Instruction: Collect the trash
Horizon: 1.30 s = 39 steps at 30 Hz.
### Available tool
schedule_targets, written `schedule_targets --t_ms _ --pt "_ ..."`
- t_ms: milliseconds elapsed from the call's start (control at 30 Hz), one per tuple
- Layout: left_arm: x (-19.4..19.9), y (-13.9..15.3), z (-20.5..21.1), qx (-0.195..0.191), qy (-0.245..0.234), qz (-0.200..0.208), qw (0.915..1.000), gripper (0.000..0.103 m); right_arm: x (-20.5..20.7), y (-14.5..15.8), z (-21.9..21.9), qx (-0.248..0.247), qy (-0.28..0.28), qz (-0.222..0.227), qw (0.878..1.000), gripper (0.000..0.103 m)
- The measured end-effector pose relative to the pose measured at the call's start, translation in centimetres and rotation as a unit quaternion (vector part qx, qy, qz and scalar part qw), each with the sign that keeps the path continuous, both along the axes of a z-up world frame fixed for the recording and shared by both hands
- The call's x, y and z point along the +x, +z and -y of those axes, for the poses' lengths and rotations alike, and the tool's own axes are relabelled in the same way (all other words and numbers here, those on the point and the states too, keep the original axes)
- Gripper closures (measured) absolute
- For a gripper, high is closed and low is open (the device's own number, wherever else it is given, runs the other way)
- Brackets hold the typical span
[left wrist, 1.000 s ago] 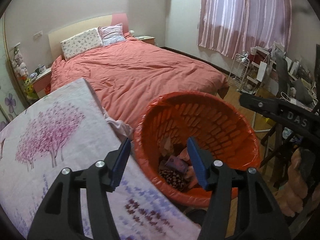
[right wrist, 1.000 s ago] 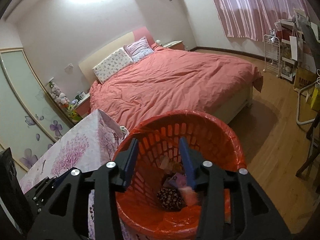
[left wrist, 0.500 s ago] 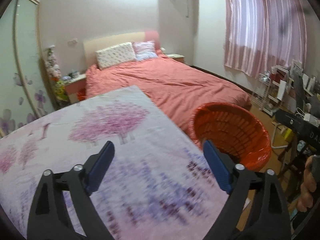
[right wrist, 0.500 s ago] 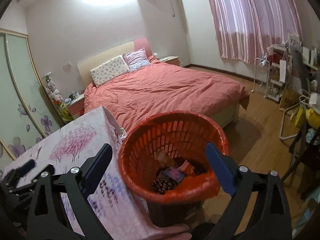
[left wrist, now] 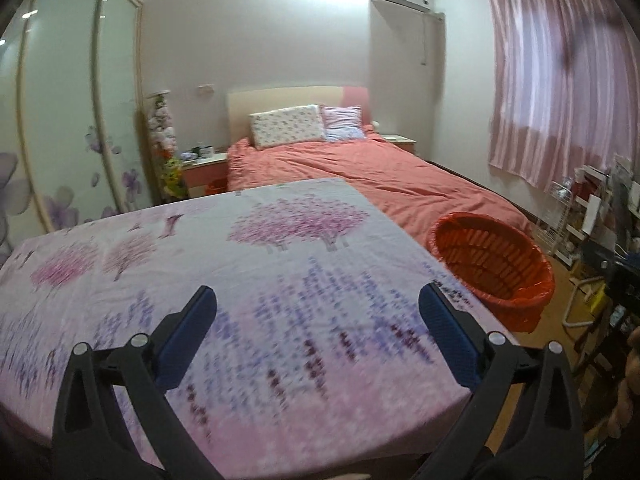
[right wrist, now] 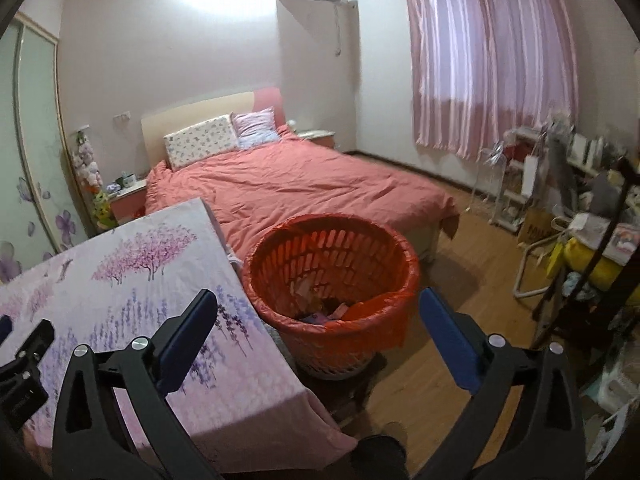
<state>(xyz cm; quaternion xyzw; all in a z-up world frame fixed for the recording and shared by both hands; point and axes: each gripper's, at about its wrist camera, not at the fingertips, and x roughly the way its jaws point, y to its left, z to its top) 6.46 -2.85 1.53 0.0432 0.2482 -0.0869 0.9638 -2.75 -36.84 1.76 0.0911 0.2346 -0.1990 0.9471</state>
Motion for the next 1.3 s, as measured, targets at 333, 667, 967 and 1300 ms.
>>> schedule_targets --t_ms 333,667,967,1300 --pt "-4.4 -1.0 -2.7 -0.013 0.070 0.016 0.9973 0.004 -3.3 -0.9 -3.3 -0.044 0.004 0.012 0.999 0.003" --pt "-6.0 -1.5 -3.5 -0.016 0.084 0.012 0.9963 0.004 -4.1 -1.4 -4.6 -0.036 0.002 -0.005 0.999 0.003" --pt "-6.4 -2.1 -3.3 -0.019 0.082 -0.001 0.9964 0.004 -4.8 -2.2 -5.2 -0.046 -0.013 -0.013 0.999 0.003" --pt "-6.6 -2.1 -2.9 -0.014 0.080 -0.003 0.9967 0.004 -5.0 -2.4 -5.1 -0.033 -0.010 -0.023 0.999 0.003"
